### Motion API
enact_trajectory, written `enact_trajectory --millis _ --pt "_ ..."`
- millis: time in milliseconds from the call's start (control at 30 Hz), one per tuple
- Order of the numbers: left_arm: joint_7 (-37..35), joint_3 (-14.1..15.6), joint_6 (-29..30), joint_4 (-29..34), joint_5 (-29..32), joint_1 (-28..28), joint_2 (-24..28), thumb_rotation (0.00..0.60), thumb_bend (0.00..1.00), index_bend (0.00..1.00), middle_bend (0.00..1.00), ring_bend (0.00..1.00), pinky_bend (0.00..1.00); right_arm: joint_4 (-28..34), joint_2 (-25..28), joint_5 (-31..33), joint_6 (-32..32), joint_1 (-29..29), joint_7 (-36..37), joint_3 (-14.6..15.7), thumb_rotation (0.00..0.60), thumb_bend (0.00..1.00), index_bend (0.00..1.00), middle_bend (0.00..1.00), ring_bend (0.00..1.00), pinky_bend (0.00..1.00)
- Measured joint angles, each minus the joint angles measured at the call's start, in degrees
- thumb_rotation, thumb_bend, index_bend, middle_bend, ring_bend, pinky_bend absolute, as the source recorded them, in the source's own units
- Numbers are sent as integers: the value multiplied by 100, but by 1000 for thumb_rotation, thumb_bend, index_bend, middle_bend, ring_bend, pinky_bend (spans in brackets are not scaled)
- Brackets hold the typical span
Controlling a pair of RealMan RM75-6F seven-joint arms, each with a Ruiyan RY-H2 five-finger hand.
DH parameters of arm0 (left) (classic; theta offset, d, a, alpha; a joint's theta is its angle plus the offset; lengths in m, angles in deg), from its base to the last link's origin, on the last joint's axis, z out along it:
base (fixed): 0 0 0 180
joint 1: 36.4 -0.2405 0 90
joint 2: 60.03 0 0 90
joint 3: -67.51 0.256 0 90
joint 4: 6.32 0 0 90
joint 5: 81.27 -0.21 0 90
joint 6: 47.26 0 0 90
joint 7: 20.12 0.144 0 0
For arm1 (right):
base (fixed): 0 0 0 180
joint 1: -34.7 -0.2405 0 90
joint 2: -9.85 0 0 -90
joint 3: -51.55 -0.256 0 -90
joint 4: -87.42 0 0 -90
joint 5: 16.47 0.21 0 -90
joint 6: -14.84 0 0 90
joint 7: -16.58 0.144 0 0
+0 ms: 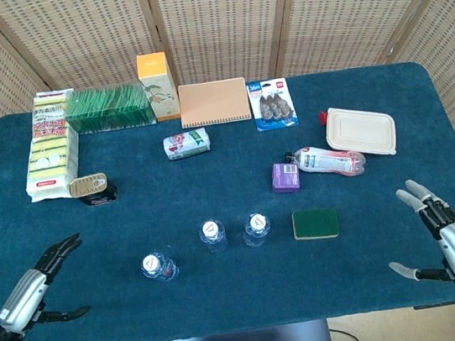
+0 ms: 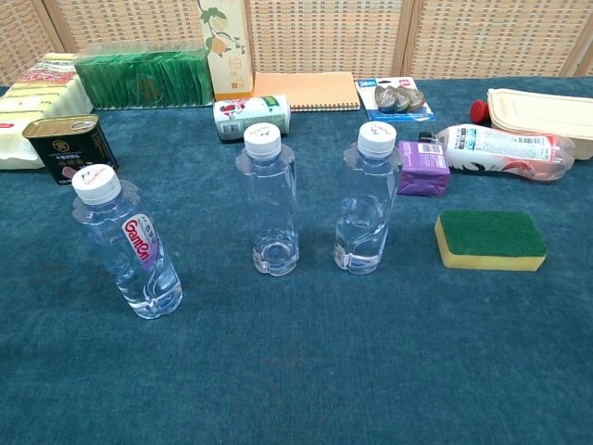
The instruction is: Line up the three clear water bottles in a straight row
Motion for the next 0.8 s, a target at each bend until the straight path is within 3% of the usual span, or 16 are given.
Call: enact_trajectory --millis 367,533,700,800 --pt "205 -77 -730 -243 396 442 -1100 600 79 0 0 0 25 -328 -78 -180 148 127 487 26 542 0 90 15 0 103" --pt "122 -164 -917 -567 567 616 -1742 600 114 0 0 0 142 -541 -150 -184 233 176 769 6 540 0 93 18 0 103" --pt "127 -273 -1006 -920 719 798 -2324 600 220 0 0 4 221 -687 -177 -223 354 212 960 -48 539 0 97 20 0 103" --pt "144 -323 -1041 -1019 831 879 -2550 600 288 62 85 91 287 -707 -172 -258 389 219 1020 -73 541 0 96 21 0 103"
